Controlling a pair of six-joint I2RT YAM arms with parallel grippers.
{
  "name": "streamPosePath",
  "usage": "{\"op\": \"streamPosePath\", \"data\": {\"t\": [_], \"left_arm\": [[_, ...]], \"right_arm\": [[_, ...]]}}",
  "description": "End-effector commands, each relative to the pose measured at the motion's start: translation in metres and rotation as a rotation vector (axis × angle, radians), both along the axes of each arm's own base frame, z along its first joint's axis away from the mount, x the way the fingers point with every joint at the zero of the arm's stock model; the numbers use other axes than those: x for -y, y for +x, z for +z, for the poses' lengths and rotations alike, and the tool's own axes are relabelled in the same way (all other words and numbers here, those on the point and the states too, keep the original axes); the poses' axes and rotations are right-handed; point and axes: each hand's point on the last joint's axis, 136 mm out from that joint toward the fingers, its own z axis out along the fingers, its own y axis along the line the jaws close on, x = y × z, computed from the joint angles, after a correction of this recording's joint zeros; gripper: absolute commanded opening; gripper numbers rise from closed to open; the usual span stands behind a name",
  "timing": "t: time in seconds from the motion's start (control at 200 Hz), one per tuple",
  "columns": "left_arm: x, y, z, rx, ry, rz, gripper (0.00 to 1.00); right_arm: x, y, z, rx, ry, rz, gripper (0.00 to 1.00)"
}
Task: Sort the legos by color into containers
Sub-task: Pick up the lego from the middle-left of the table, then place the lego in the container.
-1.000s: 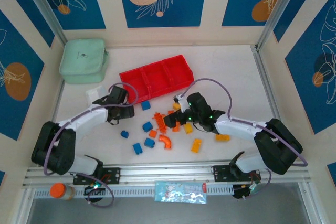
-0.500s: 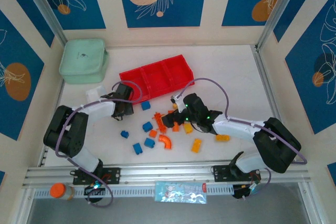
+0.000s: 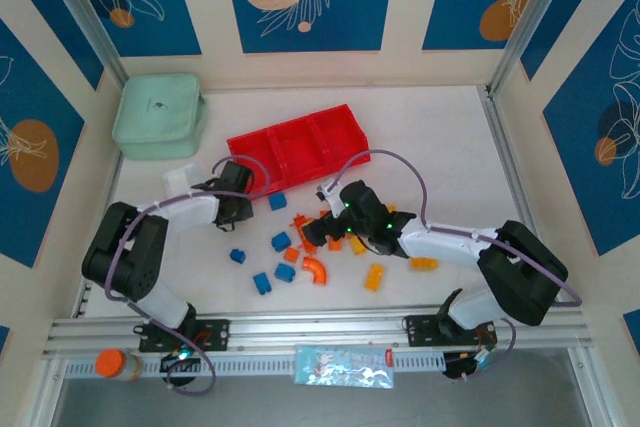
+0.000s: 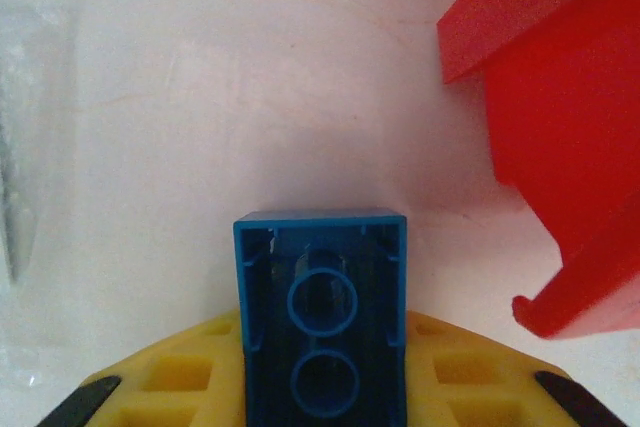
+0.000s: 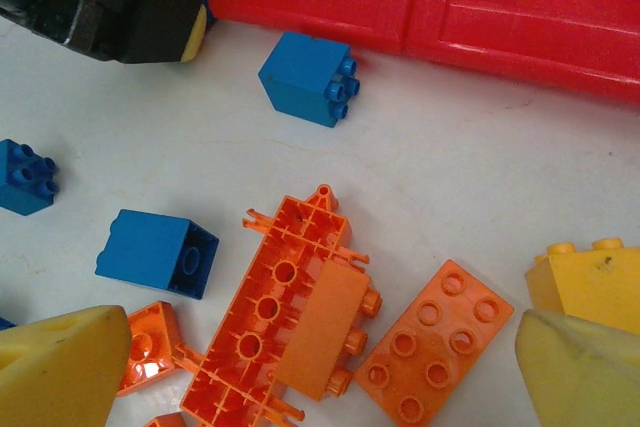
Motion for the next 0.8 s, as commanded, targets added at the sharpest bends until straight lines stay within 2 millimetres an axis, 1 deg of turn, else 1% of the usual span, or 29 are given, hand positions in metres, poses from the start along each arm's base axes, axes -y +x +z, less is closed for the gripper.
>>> {"op": "streamPosePath", "data": {"t": [0.0,0.11,0.195,0.31,0.41,0.475,0.57,0.645,0.725,0.795], "left_arm": [[0.004,-0.011,0.003,-0.013,-0.024,-0.015,0.22],[-0.002,-0.018,0.012,-0.01,0.002,-0.019,0.2],[-0.008,-0.024,0.022,-0.001,0.025,-0.021,0.2],[-0.013,-0.028,0.042,0.026,0.036,-0.027,0.2],[-0.014,-0.027,0.066,0.067,0.035,-0.043,0.2],[-0.007,-0.023,0.083,0.098,0.009,-0.079,0.2],[0.016,-0.013,0.106,0.124,-0.069,-0.176,0.2],[0.023,-0.004,0.122,0.132,-0.084,-0.187,0.19],[0.031,0.009,0.131,0.154,-0.096,-0.203,0.19],[0.037,0.02,0.132,0.138,-0.091,-0.216,0.18]], "right_arm": [[-0.004,0.005,0.007,0.03,0.006,0.001,0.99],[-0.002,0.005,0.011,0.031,0.022,-0.004,0.99],[0.004,0.007,0.014,0.017,0.055,-0.021,0.99],[0.014,0.01,0.021,-0.043,0.129,-0.041,0.99],[0.021,0.012,0.029,-0.072,0.166,-0.059,0.99],[0.022,0.013,0.037,-0.095,0.175,-0.064,0.99],[0.021,0.015,0.046,-0.117,0.182,-0.079,0.99],[0.02,0.019,0.05,-0.143,0.177,-0.096,0.99],[0.017,0.023,0.055,-0.171,0.183,-0.103,0.99],[0.013,0.026,0.057,-0.189,0.184,-0.103,0.99]]}}
